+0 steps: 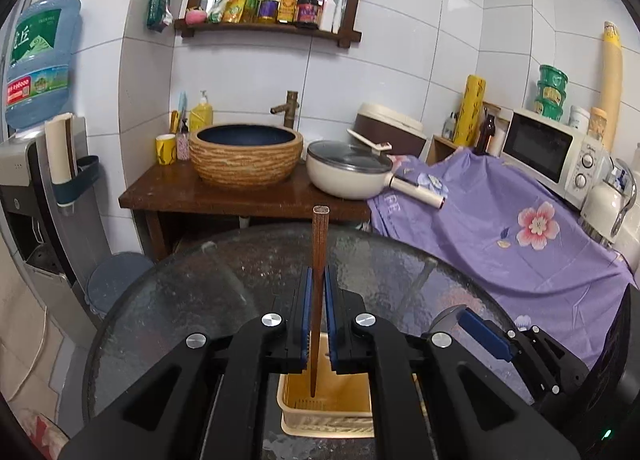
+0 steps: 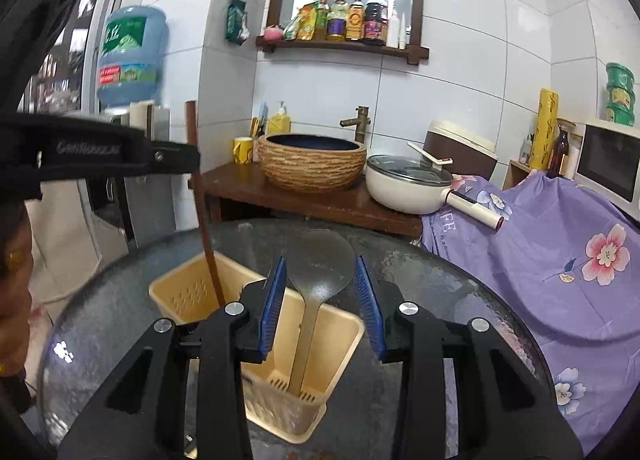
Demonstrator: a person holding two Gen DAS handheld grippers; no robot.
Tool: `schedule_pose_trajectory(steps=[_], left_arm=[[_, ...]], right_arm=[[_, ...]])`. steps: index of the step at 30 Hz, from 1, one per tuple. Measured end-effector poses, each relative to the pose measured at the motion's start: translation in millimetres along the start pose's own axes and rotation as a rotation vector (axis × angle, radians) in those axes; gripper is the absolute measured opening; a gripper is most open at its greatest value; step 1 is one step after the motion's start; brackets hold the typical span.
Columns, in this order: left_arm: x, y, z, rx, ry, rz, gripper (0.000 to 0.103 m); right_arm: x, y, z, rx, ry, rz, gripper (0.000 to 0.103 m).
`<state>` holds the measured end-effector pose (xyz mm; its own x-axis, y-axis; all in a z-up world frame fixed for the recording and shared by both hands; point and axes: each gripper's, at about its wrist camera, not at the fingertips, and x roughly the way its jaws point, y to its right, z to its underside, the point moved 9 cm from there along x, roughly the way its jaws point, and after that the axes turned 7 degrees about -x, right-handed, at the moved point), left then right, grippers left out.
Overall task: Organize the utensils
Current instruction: 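Lower the spoon into the holder and open the right tool while the left tool releases the chopstick inside, then grasp a wooden chopstick with the right tool while the left tool grasps another brown chopstick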
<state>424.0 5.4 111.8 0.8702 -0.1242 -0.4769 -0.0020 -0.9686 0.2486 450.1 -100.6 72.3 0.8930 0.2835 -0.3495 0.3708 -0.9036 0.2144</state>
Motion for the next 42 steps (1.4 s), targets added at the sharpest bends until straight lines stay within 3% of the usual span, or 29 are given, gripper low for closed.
schedule_pose_trajectory(steps=[8,17,19,20,21,23,27,29,31,35,39,42], left_arm=[[13.9,-7.1,24.2,-0.006,-0.054,-0.003,0.006],[19.5,-9.2,29.2,-0.012,-0.069,0.000,0.006],[16.8,-9.6,29.4,-0.022,-0.068,0.015,0.007],[14.7,-9.8,29.9,-0.024,-0.067,0.021,0.008],[12.4,-9.5,30.8,-0.024,-0.064,0.024,0.010],[6.9,-10.2,32.0,-0.029,-0.055,0.034,0.030],[-9.5,-13.1,39.0,-0.024,-0.024,0.039,0.053],[-17.9,-14.6,44.7,-0.010,-0.007,0.027,0.072],[-26.4,-16.9,57.9,0.017,-0.005,0.023,0.083],[-36.2,-23.9,92.1,0.073,-0.035,0.003,0.083],[-38.9,-42.1,134.7,0.066,-0.119,-0.012,0.082],[-37.7,-53.3,157.7,0.055,-0.174,-0.023,0.072]], right_arm=[[2.5,-12.8,23.9,-0.048,-0.011,0.005,0.037],[0.7,-10.2,29.0,-0.039,-0.008,0.011,0.037],[-0.7,-7.4,28.4,-0.029,-0.001,0.014,0.050],[-2.7,-4.4,28.2,-0.016,0.011,0.019,0.061],[-4.4,-2.9,27.8,-0.010,0.020,0.024,0.062],[-7.5,-0.4,28.0,0.000,0.024,0.022,0.062],[-17.1,5.1,33.7,0.038,0.011,0.008,0.062],[-25.0,6.8,38.7,0.053,0.000,0.002,0.062],[-32.8,5.7,48.9,0.062,-0.034,-0.011,0.063],[-44.8,-1.6,82.7,0.098,-0.141,-0.061,0.064],[-55.0,-12.5,125.7,0.091,-0.243,-0.067,0.064],[-61.1,-19.5,159.9,0.087,-0.320,-0.057,0.064]])
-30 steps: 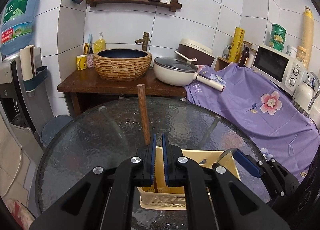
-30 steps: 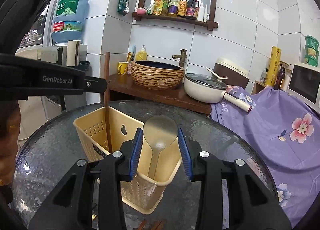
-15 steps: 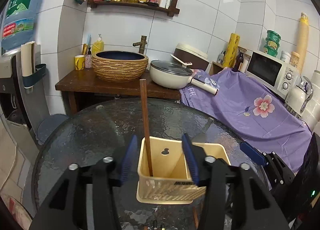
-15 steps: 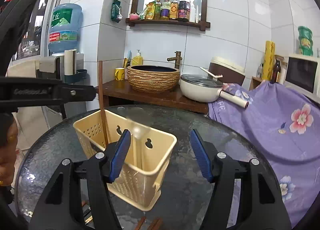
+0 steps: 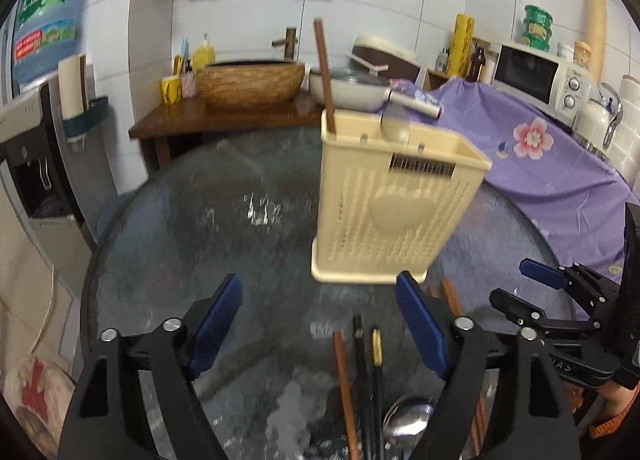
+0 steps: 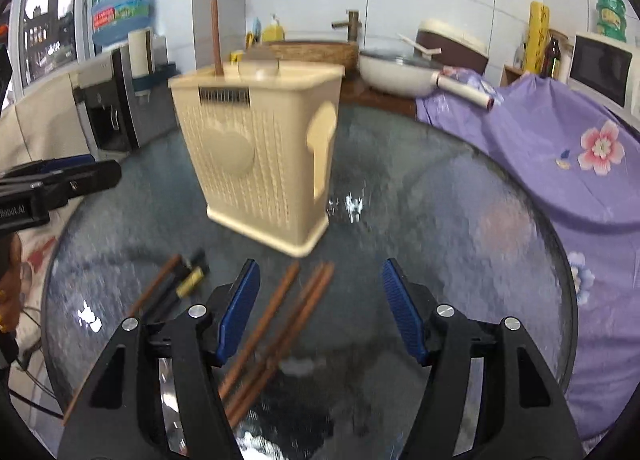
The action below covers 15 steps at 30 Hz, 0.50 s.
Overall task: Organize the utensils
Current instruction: 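Grasp a wooden chopstick with the right tool while the left tool grasps another brown chopstick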
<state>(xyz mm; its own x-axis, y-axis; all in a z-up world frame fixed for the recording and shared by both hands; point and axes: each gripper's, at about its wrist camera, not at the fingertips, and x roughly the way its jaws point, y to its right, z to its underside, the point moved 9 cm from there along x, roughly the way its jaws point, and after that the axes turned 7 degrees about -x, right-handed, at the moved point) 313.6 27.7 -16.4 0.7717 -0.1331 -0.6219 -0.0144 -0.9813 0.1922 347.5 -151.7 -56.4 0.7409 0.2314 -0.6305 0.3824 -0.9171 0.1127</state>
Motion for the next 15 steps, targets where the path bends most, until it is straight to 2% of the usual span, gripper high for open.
schedule_pose_trajectory(steps=[4,8,11,15], left_arm=[[9.1,-10.3,28.7,-0.018,-0.076,0.000,0.055],[19.0,-12.5,55.7,-0.012,-0.147,0.004,0.040],[23.1,-10.5,69.6,-0.002,-0.175,0.014,0.033],[26.5,-5.9,79.3,0.014,-0.189,0.013,0.031]], right_arm=[[6.8,-4.5,32.3,0.025,-0.071,-0.014,0.063],[10.3,-8.4,47.9,0.050,-0.109,-0.024,0.056],[14.0,-12.3,54.0,0.065,-0.134,-0.031,0.050],[20.6,-24.4,62.0,0.058,-0.167,-0.043,0.045]])
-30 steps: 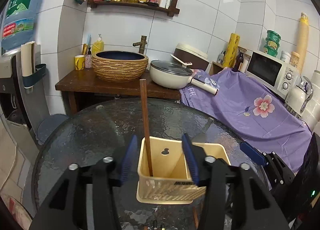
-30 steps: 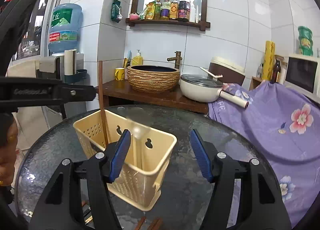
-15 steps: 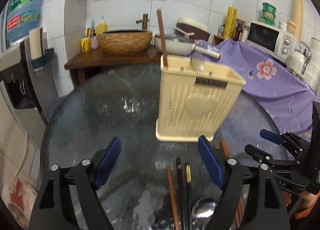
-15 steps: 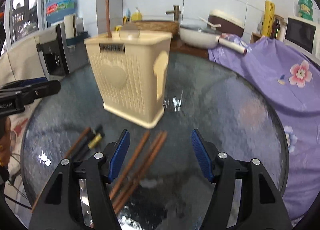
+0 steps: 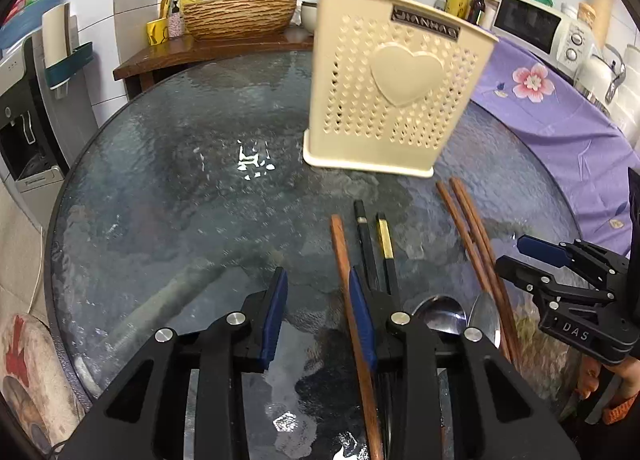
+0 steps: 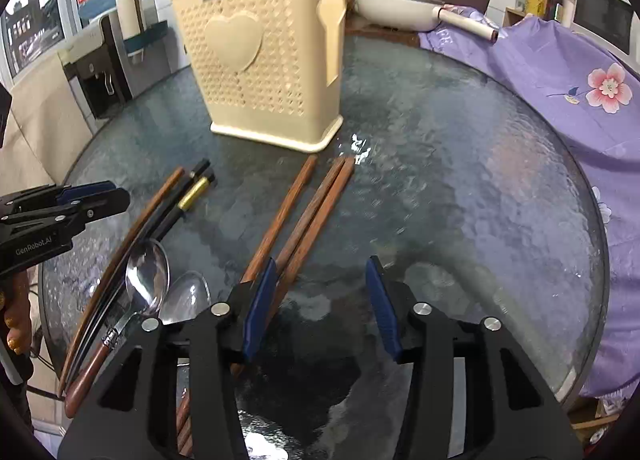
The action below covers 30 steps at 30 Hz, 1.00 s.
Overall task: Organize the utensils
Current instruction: 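Grasp a wooden chopstick with the right tool while the left tool grasps another brown chopstick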
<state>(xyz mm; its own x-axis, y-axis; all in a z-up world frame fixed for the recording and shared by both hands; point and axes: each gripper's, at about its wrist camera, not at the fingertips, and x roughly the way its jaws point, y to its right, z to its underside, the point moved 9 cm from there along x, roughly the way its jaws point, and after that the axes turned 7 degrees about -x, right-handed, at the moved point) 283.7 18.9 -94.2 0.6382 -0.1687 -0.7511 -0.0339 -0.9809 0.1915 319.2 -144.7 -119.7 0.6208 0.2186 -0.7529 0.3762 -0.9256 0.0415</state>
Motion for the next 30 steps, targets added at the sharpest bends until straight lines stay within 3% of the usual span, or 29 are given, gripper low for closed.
schedule_pose_trajectory(steps=[14,23,30], left_arm=[[10.6,12.0,3.0,0.025,-0.024,0.000,0.025],[23.5,17.0,-0.2,0.062,-0.043,-0.039,0.016],[29.9,19.9,-6.7,0.085,-0.051,-0.061,0.015]], right_arm=[[4.0,9.3,0.1,0.023,-0.032,0.001,0.037],[18.2,12.1,-17.9,-0.004,-0.050,0.018,0.031],[32.7,14.7,-36.2,-0.014,-0.059,0.013,0.027]])
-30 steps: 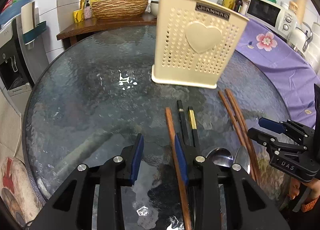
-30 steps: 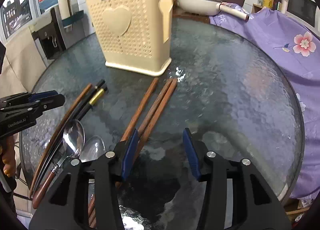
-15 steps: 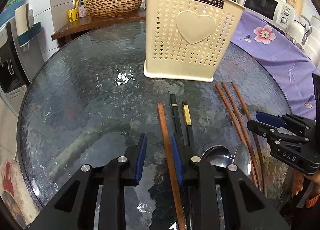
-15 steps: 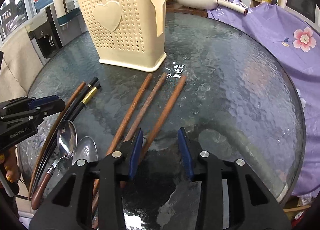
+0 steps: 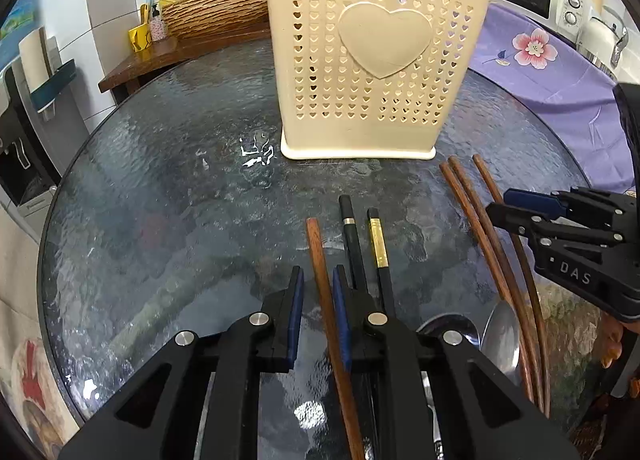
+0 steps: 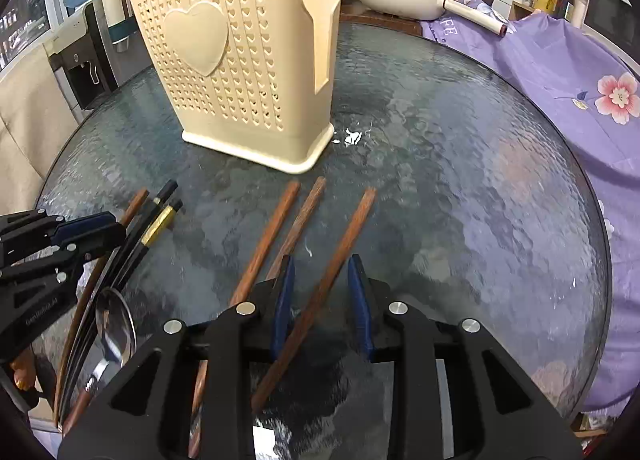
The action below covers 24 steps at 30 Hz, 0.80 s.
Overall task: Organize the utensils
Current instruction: 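Grasp a wooden chopstick with the right tool while the left tool grasps another brown chopstick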
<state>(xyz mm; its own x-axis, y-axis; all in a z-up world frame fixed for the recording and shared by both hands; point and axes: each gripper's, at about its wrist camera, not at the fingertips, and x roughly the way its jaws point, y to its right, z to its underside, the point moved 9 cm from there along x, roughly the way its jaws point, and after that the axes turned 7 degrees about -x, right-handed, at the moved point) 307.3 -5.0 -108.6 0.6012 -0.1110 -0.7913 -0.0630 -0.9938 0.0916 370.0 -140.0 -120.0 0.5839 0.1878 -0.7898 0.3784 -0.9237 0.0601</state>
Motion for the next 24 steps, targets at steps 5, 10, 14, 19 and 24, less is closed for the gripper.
schedule_pose_trajectory(steps=[5,10,14,19,24], left_arm=[[3.7,1.9,-3.0,0.011,-0.007,-0.008,0.014],[7.3,-2.2,-8.8,-0.020,-0.026,0.016,0.013],[6.9,-3.1,-8.2,-0.025,-0.026,0.009,0.013],[5.1,-1.2,-5.5,-0.042,-0.005,0.000,0.013],[4.0,6.1,-1.3,-0.019,0.008,-0.029,0.013]], right_arm=[[8.0,2.5,-9.5,0.016,-0.002,-0.008,0.023],[16.0,6.2,-20.3,0.032,-0.018,-0.024,0.022],[20.6,7.5,-25.2,0.021,-0.017,0.002,0.022],[22.9,6.5,-27.2,0.028,0.008,0.021,0.021],[23.1,2.1,-25.9,0.015,0.020,0.038,0.013]])
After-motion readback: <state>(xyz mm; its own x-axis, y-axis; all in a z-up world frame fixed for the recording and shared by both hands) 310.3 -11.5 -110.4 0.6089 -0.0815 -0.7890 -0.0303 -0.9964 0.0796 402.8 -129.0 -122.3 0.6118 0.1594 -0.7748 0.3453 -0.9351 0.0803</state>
